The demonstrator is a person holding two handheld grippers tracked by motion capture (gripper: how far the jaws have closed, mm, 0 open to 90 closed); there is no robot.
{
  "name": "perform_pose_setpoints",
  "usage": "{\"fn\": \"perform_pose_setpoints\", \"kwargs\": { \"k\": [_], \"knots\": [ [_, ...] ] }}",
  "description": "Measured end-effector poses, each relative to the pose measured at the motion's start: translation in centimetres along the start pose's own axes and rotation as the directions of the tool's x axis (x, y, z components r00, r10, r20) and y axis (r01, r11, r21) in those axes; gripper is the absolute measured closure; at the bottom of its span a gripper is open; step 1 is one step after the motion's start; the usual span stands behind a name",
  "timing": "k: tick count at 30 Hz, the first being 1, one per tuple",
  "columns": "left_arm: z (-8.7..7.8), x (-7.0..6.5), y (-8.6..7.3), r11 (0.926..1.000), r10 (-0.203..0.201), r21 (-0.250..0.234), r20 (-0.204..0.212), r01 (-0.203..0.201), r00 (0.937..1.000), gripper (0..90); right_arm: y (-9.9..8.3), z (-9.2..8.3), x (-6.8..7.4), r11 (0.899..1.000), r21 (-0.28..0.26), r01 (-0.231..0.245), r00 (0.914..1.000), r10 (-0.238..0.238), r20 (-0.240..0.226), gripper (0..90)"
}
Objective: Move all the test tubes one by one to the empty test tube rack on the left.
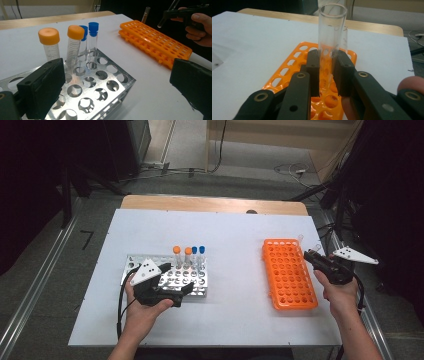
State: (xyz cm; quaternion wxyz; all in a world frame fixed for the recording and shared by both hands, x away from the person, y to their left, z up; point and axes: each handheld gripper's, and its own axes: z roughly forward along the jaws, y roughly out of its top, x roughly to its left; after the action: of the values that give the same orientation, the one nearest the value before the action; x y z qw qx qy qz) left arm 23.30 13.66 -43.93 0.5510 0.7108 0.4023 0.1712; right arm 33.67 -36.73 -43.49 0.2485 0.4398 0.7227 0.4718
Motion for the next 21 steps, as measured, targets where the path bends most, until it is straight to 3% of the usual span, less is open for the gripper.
{"fn": "perform_pose_setpoints", "kwargs": {
  "k": [12,21],
  "knots": [
    [0.1,-0.2,0.0,1.0,0.006,0.005,0.008,-0.007,0.9999,0.7,0.0,-1.2,2.7,1.0,0.001,0.014,0.9965,-0.014,-0.082,74.0],
    [0.2,-0.5,0.0,0.9997,0.021,0.007,0.021,-0.021,0.9996,0.7,-0.3,-1.7,5.4,0.999,0.001,0.034,0.9884,-0.033,-0.148,74.0]
  ]
}}
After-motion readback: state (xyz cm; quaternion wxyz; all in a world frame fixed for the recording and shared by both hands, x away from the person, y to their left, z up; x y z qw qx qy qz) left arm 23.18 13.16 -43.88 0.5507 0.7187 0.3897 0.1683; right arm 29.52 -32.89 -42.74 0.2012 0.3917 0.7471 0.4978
